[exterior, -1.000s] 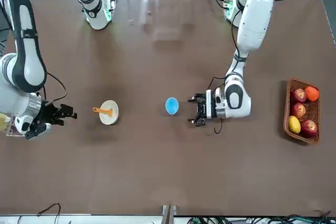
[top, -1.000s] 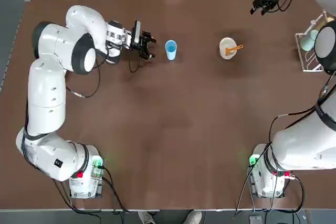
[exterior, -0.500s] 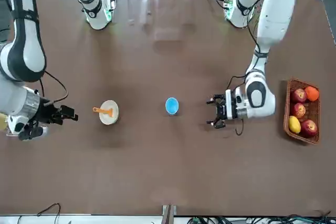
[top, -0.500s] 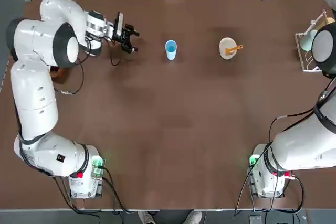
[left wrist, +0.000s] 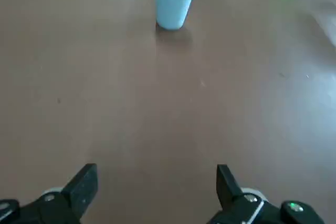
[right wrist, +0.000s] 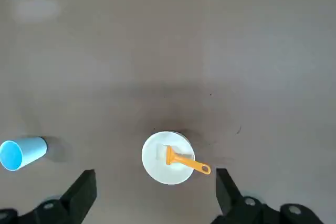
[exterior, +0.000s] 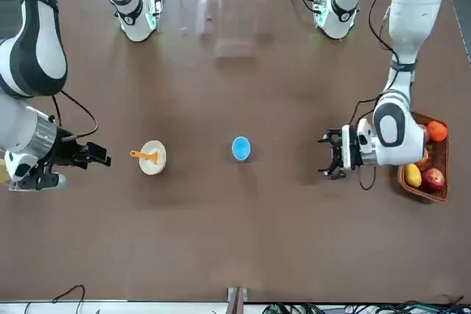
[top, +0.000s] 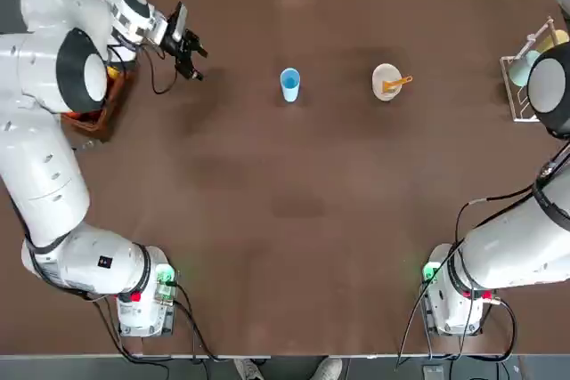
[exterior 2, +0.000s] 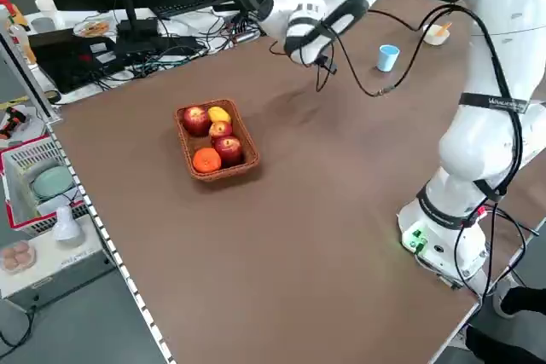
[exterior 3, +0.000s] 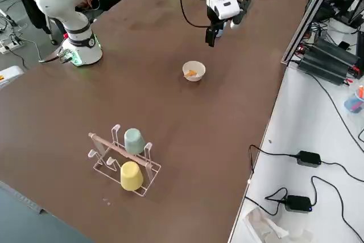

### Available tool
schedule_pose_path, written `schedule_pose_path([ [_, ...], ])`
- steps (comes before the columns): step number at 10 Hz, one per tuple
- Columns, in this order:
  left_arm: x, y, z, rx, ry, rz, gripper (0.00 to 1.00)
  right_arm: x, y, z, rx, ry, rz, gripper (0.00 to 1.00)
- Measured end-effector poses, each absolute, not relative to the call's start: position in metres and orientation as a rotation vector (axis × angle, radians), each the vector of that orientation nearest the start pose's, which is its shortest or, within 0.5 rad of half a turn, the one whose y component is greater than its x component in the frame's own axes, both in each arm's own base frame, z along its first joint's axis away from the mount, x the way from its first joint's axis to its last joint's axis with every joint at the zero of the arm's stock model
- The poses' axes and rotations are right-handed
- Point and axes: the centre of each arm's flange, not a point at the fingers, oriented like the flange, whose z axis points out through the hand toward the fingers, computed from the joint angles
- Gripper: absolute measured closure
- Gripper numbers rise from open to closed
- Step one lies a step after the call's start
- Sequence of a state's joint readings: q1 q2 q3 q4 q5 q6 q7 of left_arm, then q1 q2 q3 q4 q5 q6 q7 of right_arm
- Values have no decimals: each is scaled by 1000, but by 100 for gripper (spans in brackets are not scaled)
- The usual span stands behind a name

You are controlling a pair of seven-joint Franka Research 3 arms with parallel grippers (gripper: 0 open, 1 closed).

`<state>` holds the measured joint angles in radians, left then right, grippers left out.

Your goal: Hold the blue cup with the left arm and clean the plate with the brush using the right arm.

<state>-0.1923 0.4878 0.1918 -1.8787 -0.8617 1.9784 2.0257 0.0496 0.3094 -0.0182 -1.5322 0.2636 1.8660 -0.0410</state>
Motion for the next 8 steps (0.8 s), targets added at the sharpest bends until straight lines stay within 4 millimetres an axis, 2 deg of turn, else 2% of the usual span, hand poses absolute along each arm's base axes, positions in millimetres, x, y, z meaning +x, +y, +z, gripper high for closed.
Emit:
schedule_pose_path([
  [2, 612, -39, 294, 1990, -1732, 286, 0, 655, 42, 487, -2917, -18, -20, 0],
  [3, 613, -34, 314, 2082, -1723, 237, 0, 652, 41, 493, -2945, -37, -17, 0],
  [6, 619, -25, 365, 2331, -1705, 121, 0, 637, 34, 527, -3069, -108, -34, 0],
  [8, 617, -27, 399, 2520, -1638, 56, 0, 627, 35, 550, -3135, -155, -71, 0],
])
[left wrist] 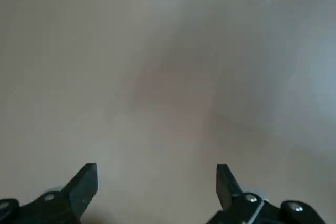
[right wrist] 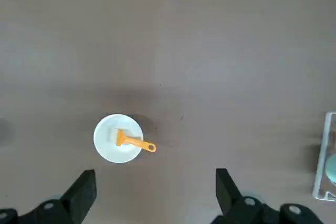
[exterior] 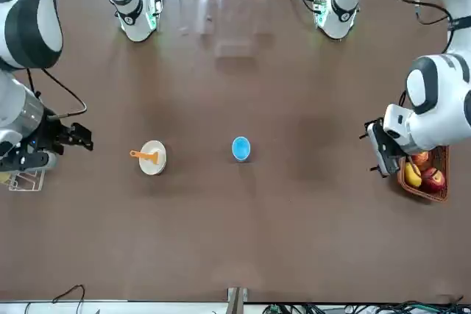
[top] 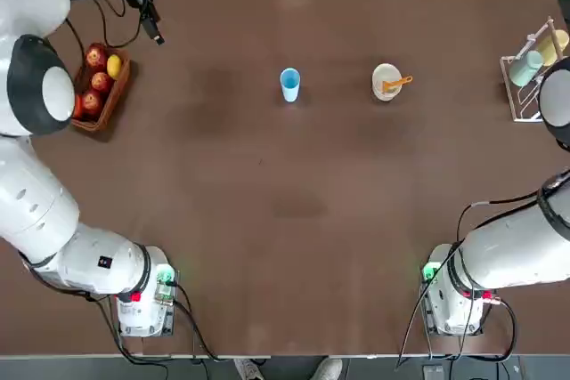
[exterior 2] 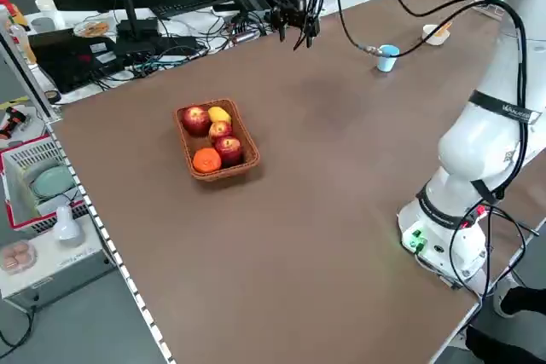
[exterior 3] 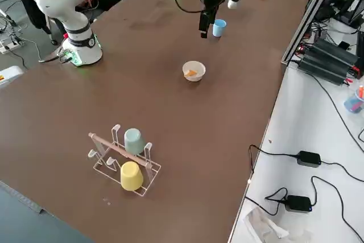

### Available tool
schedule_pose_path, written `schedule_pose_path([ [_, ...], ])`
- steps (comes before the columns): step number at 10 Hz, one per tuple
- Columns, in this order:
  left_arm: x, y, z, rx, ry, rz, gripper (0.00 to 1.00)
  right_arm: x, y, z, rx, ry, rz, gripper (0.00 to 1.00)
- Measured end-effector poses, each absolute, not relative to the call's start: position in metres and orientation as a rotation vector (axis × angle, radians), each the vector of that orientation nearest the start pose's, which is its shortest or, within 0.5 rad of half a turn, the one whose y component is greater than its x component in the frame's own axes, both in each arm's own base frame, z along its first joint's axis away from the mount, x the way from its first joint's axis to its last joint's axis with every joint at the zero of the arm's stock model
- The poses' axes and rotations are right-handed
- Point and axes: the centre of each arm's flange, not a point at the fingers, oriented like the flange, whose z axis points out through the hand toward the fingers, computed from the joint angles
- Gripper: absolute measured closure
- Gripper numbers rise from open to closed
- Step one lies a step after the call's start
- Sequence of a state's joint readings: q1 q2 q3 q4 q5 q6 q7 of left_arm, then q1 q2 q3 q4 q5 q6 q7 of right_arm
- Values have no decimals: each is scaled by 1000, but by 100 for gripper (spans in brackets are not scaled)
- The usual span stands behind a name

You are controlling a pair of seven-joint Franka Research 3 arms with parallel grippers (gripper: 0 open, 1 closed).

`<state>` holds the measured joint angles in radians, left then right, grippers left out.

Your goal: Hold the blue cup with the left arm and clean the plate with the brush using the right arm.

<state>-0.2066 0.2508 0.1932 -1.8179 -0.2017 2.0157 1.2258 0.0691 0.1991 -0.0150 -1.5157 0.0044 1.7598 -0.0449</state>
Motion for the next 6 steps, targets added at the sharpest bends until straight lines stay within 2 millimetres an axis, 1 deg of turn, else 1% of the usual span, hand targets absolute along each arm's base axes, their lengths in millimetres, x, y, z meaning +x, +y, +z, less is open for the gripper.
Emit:
schedule_pose_path([
  [1, 615, -33, 412, -2786, 1664, -45, 0, 620, 33, 561, -3150, -158, -55, 0],
  [3, 609, -43, 435, -2870, 1417, -26, 0, 609, 28, 593, -3159, -149, -81, 0],
  [4, 606, -45, 448, -2921, 1271, -29, 0, 607, 25, 600, -3160, -105, -98, 0],
  [6, 593, -49, 479, -3058, 910, -20, 0, 605, 11, 605, -3165, -20, -113, 0],
])
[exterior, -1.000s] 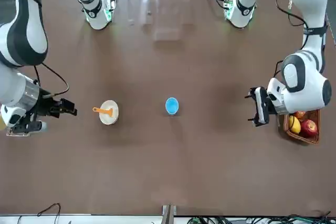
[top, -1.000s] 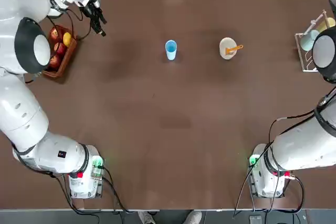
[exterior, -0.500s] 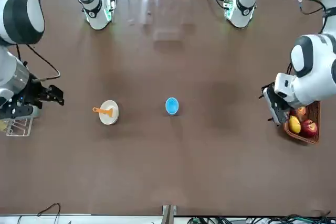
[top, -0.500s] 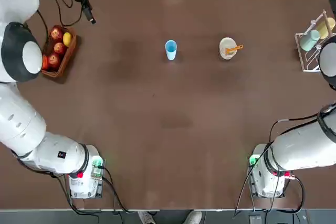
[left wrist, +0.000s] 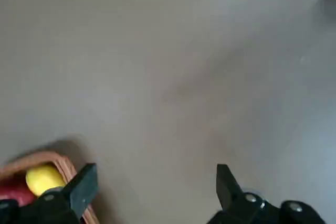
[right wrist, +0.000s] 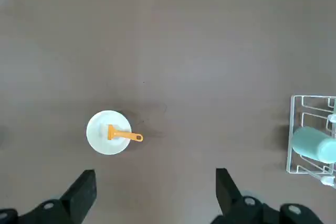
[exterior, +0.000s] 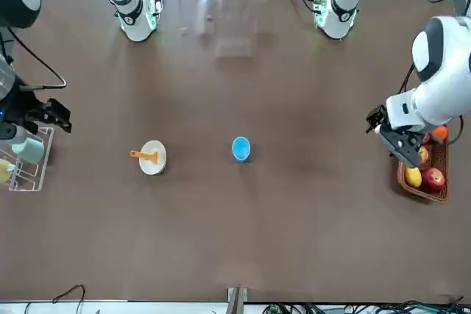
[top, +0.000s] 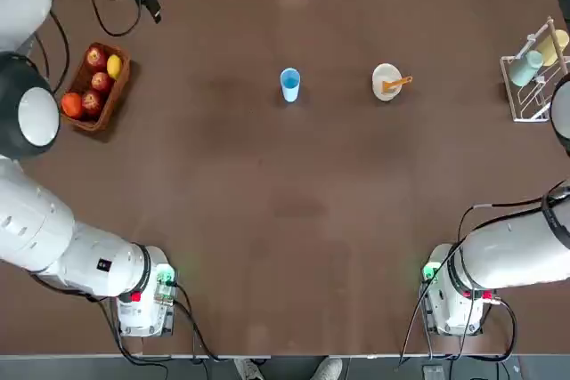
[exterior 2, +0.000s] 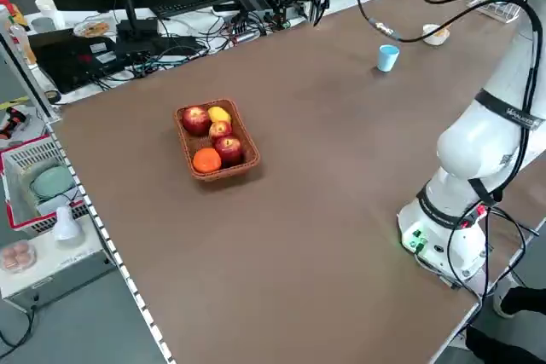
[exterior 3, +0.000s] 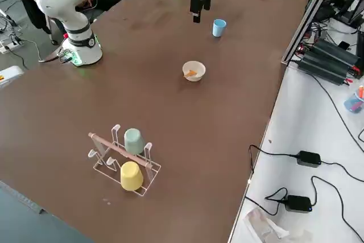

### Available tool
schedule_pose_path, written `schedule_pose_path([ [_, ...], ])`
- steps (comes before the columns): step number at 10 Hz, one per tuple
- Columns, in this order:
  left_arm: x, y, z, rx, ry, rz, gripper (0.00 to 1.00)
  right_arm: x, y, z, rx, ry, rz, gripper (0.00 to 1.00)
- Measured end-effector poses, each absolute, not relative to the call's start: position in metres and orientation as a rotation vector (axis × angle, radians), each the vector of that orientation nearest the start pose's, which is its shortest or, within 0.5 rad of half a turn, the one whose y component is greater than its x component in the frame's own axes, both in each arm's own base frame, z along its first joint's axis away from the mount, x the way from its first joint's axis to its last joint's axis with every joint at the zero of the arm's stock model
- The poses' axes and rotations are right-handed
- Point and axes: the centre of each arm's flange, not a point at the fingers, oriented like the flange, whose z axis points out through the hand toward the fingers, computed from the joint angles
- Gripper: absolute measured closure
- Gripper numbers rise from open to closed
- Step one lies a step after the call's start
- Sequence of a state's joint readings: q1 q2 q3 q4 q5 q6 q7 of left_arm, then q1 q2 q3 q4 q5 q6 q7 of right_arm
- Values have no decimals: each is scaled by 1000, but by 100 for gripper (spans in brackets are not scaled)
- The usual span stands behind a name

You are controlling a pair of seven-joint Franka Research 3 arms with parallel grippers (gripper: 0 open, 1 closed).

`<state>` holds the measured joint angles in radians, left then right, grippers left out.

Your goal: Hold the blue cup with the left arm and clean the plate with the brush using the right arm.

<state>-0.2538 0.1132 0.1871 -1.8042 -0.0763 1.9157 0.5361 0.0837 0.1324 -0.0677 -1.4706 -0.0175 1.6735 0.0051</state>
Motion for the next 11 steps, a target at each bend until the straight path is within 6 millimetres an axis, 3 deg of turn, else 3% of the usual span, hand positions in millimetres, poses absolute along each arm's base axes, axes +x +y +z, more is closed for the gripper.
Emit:
schedule_pose_path([
  [2, 577, -46, 512, -3149, 565, -33, 0, 601, 1, 611, -3166, 15, -124, 0],
  [3, 572, -42, 525, -3166, 478, -49, 0, 600, 0, 610, -3166, 20, -121, 0],
  [6, 573, -31, 583, -3107, 401, -120, 0, 601, 1, 609, -3165, 17, -136, 0],
  [9, 566, -37, 609, -3144, 152, -70, 0, 601, 2, 608, -3164, 41, -134, 0],
  [11, 570, -40, 615, -3144, 115, -91, 0, 600, 3, 609, -3164, 42, -136, 0],
])
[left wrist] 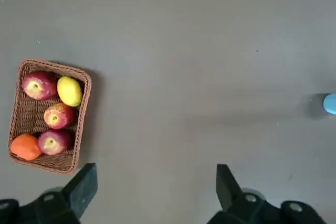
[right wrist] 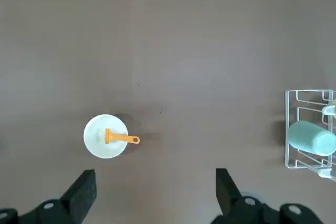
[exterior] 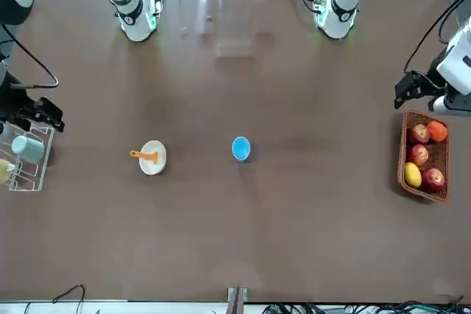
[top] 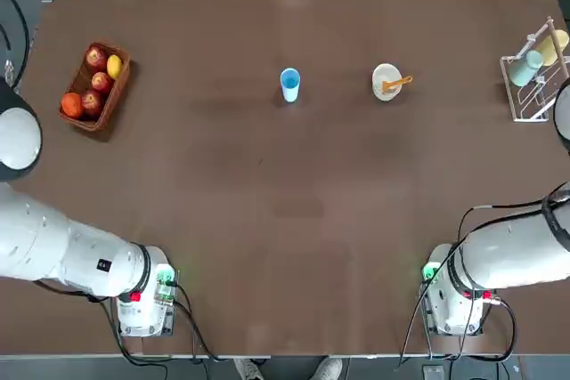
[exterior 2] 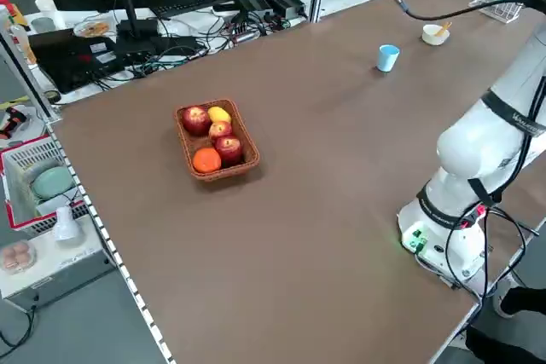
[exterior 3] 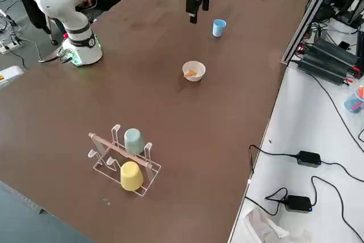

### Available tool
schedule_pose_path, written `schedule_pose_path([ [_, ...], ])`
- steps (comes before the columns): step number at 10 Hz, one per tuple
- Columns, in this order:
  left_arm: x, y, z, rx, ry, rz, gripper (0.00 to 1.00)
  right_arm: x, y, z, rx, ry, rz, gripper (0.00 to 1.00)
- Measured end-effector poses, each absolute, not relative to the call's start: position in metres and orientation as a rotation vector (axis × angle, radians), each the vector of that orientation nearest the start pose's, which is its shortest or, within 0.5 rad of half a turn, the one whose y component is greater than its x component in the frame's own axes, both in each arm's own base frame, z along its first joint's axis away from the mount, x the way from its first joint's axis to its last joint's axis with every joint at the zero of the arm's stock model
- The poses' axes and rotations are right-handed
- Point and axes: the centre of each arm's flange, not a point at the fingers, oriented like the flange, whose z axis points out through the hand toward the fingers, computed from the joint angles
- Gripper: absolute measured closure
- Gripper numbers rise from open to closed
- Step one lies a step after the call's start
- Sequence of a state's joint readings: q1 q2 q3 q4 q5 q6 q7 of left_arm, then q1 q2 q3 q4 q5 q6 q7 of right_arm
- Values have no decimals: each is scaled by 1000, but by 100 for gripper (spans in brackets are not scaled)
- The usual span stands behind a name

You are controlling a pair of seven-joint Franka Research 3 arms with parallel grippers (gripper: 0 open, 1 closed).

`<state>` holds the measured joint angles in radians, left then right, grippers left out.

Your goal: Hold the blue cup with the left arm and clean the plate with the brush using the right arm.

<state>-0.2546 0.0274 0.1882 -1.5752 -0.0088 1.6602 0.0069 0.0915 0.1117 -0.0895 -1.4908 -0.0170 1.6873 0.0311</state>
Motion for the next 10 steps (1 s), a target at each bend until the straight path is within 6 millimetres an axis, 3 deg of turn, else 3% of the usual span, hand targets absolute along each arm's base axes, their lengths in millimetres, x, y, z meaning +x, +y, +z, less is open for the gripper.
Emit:
schedule_pose_path([
  [5, 583, -17, 603, -3144, 43, -63, 0, 596, 3, 616, -3162, 42, -140, 0],
  [10, 583, -34, 607, -3147, 97, -75, 0, 590, 3, 615, -3161, 42, -129, 0],
])
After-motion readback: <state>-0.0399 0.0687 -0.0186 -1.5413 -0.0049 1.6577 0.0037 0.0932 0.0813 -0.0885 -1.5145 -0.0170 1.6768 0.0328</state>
